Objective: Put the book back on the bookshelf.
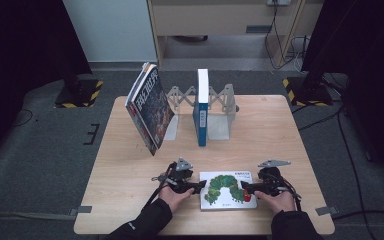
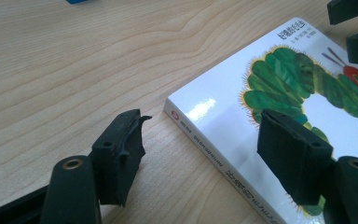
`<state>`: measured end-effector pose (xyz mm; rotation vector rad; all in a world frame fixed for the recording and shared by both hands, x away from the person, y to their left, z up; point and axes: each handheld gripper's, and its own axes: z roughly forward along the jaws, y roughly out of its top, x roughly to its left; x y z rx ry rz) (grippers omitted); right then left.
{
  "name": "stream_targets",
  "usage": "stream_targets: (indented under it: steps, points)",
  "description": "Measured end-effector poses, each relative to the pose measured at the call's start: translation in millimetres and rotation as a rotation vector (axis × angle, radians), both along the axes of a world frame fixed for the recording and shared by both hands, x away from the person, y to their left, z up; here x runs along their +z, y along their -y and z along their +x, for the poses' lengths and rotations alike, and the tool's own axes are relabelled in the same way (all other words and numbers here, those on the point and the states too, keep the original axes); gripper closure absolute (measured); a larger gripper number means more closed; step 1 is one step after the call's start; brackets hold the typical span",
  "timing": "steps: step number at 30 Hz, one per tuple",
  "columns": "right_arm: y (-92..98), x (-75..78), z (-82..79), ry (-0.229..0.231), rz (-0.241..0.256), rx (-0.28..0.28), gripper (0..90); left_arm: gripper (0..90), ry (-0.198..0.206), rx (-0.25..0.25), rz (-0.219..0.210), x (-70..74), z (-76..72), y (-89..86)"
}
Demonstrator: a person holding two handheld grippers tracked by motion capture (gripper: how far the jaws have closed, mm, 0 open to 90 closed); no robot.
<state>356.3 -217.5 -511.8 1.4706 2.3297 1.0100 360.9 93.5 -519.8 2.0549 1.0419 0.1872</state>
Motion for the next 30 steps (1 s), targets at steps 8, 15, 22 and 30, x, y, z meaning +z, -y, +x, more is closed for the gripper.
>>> stream_targets:
  steps: [8, 15, 22, 30]
  points:
    - [-4.8, -4.5, 0.8, -0.046, 0.017, 0.028, 22.2, 27.5, -0.014, -0.005, -0.013, -8.5, 0.3, 3.2]
    - [-6.3, -7.6, 0.5, -0.053, 0.027, 0.034, 24.2, 22.4, 0.034, -0.013, -0.051, -15.6, -3.2, 3.4]
    - [-6.7, -8.1, -1.2, -0.047, 0.04, 0.037, 27.6, 15.2, 0.033, -0.04, -0.045, -15.9, -3.6, 5.5]
    - [-5.2, -7.3, -4.6, -0.052, 0.052, 0.033, 29.5, 2.6, 0.039, -0.056, 0.004, -15.9, -7.5, 10.4]
